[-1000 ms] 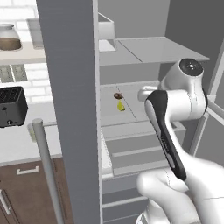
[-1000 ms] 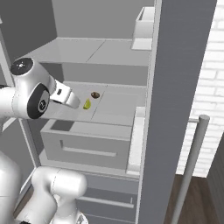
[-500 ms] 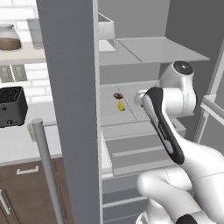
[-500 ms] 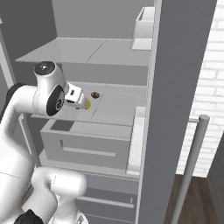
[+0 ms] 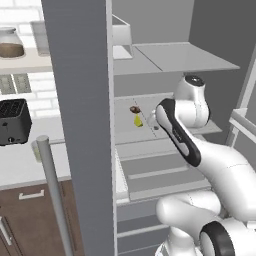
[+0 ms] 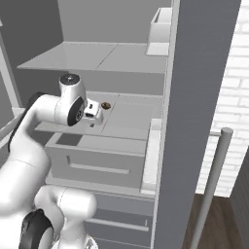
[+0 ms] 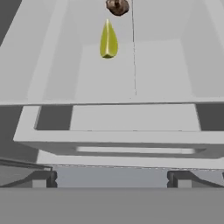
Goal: Grab a lemon wedge from the fridge and one ice cube from the ice bowl, and put them in the glass of lemonade.
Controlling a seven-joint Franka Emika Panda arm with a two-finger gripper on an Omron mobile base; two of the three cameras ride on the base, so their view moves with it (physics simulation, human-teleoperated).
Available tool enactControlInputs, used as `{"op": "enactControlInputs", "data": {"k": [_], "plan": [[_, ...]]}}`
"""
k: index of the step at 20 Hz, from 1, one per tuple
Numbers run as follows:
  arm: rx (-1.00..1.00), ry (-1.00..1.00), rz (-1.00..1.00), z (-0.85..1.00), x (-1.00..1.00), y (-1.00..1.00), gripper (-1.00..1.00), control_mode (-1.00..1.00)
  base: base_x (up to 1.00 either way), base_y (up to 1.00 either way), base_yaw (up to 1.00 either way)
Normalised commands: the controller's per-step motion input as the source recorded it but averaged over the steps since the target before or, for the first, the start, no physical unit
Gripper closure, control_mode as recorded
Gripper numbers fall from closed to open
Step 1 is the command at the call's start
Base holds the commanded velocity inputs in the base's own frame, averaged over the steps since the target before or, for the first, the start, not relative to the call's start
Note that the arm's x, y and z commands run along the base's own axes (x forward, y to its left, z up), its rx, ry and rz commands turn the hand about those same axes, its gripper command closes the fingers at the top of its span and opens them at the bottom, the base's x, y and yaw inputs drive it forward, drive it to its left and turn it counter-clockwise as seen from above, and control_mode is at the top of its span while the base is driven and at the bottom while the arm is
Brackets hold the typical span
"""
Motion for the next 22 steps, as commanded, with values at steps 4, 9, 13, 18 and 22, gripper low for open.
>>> {"op": "enactControlInputs", "data": {"k": [4, 9, 13, 18, 22], "plan": [[-0.06, 0.11, 0.00, -0.17, 0.40, 0.03, -1.00, -1.00, 0.00, 0.00, 0.00], [0.00, 0.01, 0.00, -0.27, 0.19, 0.00, -1.00, -1.00, 0.00, 0.00, 0.00], [0.00, 0.00, 0.00, -0.18, 0.21, 0.02, -1.00, -1.00, 0.00, 0.00, 0.00], [0.00, 0.00, 0.00, -0.20, 0.20, 0.14, -1.00, -1.00, 0.00, 0.00, 0.00], [0.00, 0.00, 0.00, -0.14, 0.26, 0.24, -1.00, -1.00, 0.00, 0.00, 0.00]]}}
